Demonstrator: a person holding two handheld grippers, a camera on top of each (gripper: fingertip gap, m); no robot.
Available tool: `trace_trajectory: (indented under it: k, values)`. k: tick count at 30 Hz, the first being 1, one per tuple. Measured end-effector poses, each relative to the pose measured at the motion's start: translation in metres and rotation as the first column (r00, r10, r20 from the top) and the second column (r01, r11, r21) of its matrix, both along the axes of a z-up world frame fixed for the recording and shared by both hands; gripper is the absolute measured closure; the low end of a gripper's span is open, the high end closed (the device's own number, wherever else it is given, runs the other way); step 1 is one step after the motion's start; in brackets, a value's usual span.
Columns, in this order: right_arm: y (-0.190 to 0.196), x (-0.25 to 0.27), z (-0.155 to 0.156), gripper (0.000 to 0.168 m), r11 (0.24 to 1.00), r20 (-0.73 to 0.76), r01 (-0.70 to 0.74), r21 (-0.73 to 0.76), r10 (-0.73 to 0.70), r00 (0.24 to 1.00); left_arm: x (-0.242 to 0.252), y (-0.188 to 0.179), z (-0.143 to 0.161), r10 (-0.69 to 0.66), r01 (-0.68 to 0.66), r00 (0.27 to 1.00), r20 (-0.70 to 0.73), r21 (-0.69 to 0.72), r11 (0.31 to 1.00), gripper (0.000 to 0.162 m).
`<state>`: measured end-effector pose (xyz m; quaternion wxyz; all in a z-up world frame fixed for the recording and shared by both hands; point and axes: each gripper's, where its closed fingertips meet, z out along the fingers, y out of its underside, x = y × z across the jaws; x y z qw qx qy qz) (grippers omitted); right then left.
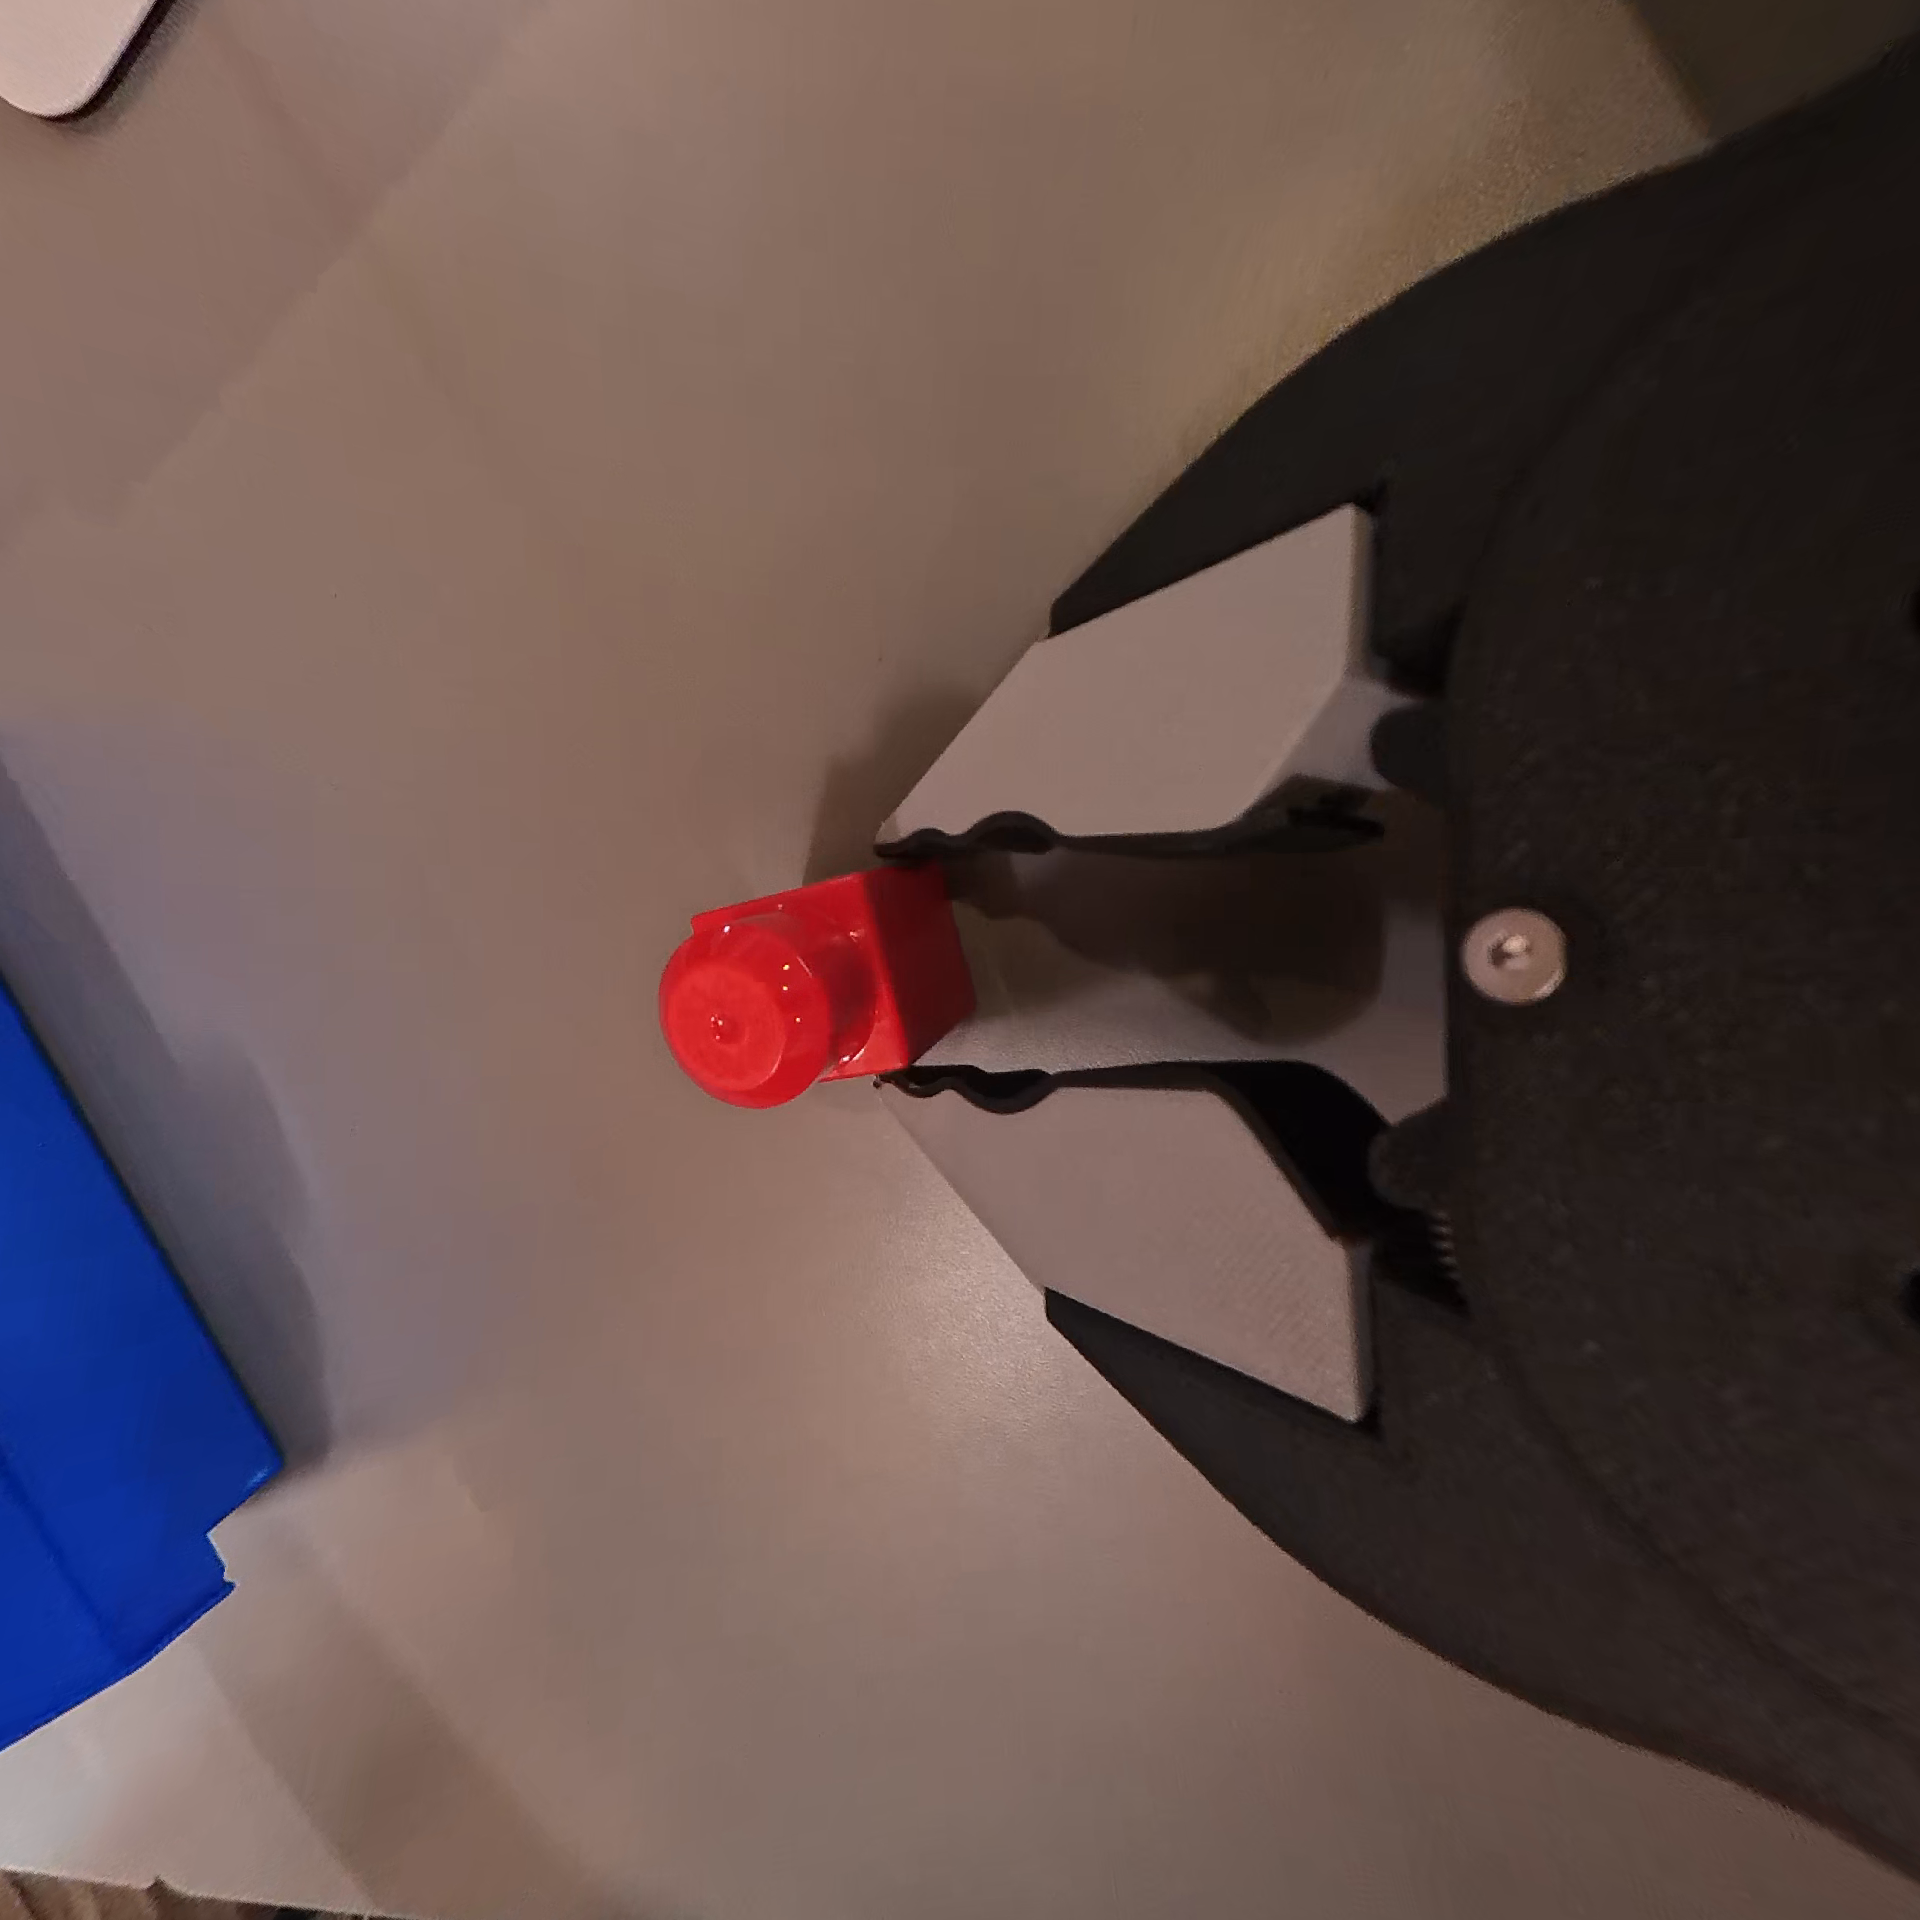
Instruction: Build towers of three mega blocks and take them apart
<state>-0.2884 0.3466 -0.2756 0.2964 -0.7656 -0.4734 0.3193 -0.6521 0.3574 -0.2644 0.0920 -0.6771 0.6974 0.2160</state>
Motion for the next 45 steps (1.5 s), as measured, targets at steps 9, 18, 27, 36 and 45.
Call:
trace_trajectory:
  k: [9,18,27,36,45]
  values:
    - [0.002,0.001,0.003,0.132,0.999,-0.035,0.012,-0.035,-0.014,0.999,-0.007,-0.007,-0.008,0.094,-0.092,0.996,0.009,-0.122,0.988,0.121]
    - [-0.006,-0.002,0.015,0.131,0.999,-0.100,-0.036,0.014,0.037,0.994,0.064,-0.007,0.103,0.059,-0.137,0.851,0.522,0.113,0.984,0.121]
    - [-0.032,-0.010,0.072,0.126,0.962,-0.308,-0.117,0.248,0.192,0.932,0.274,-0.066,0.197,0.047,0.059,-0.012,0.999,-0.047,0.997,0.122]
    - [-0.036,0.005,0.115,0.116,0.940,-0.425,-0.015,0.341,0.168,0.890,0.356,-0.044,0.156,0.365,0.244,-0.340,0.866,-0.294,0.924,0.122]
    - [-0.037,-0.003,0.106,0.127,0.941,-0.420,-0.050,0.334,0.196,0.886,0.370,-0.048,0.115,0.448,0.274,-0.223,0.866,-0.385,0.881,0.122]
